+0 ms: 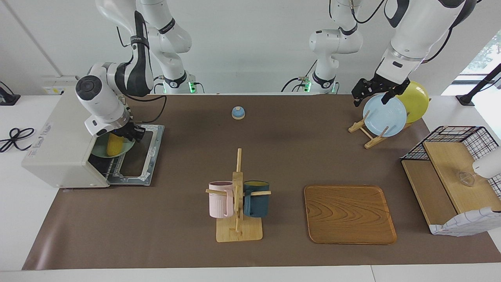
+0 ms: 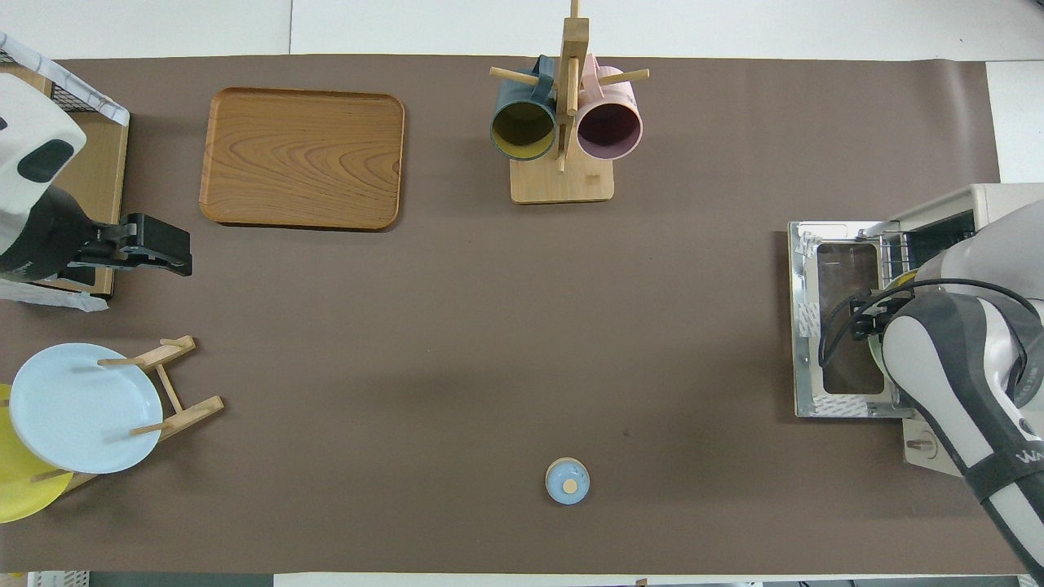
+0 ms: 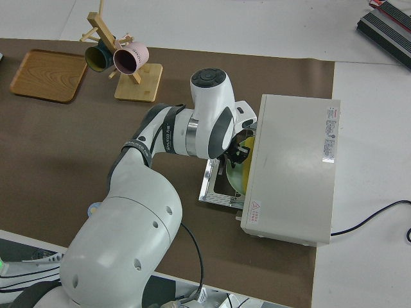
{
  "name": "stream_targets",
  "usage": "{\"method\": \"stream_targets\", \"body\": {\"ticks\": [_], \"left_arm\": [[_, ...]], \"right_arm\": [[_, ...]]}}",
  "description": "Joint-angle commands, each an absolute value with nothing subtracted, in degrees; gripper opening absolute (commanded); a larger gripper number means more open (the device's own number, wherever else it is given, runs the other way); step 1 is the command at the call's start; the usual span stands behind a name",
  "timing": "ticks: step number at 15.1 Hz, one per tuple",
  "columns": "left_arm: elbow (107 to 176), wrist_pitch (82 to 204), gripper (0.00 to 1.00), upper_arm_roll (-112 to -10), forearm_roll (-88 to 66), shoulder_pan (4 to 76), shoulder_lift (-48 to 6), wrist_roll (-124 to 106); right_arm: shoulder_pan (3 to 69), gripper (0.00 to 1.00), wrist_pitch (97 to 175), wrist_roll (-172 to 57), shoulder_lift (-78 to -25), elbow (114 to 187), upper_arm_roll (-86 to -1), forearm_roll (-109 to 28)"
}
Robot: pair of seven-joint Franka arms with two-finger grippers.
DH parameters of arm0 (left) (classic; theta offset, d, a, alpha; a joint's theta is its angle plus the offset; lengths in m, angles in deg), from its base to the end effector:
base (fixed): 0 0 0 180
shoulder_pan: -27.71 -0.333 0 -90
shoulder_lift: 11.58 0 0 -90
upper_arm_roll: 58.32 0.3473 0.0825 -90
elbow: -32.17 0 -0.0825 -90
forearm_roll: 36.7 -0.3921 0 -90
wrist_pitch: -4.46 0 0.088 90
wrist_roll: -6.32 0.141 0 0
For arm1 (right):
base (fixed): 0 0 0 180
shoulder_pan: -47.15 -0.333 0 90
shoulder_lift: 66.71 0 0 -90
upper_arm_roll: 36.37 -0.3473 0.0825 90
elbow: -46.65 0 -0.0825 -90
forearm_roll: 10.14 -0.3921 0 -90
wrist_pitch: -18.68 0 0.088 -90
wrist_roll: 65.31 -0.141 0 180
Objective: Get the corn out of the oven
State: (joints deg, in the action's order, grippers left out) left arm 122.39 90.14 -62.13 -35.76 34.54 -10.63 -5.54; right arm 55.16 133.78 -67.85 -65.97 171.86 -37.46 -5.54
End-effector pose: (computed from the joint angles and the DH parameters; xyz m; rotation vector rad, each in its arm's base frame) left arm 0.5369 -0.1036 0.6229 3.1370 0.0323 -0.1012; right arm 0.5083 -0.0690 0.3610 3.0599 -0.1901 -0.2949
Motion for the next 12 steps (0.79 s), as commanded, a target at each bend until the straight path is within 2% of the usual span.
{"method": "stream_targets", "body": {"ticks": [1, 4, 6, 12], "left_arm": [[124.28, 91.3, 1.0, -62.45, -36.88, 34.21, -8.94, -5.81], [124.28, 91.21, 1.0, -62.45, -36.88, 34.3, -8.94, -5.64], [124.37, 91.21, 1.0, -62.45, -36.88, 34.3, -8.94, -5.72], [124.45, 91.56, 1.0, -62.54, -36.53, 34.21, -8.94, -8.7]], "right_arm": [[55.94, 0.01, 134.96, -66.45, -67.85, 173.74, -38.13, -4.78], [55.77, 0.0, 134.78, -63.21, -67.68, 172.96, -38.13, -4.78], [53.84, 0.0, 133.65, -64.16, -66.54, 169.54, -38.92, -4.78], [32.85, 0.0, 126.97, -91.45, -60.39, 154.79, -39.19, -6.0]]}}
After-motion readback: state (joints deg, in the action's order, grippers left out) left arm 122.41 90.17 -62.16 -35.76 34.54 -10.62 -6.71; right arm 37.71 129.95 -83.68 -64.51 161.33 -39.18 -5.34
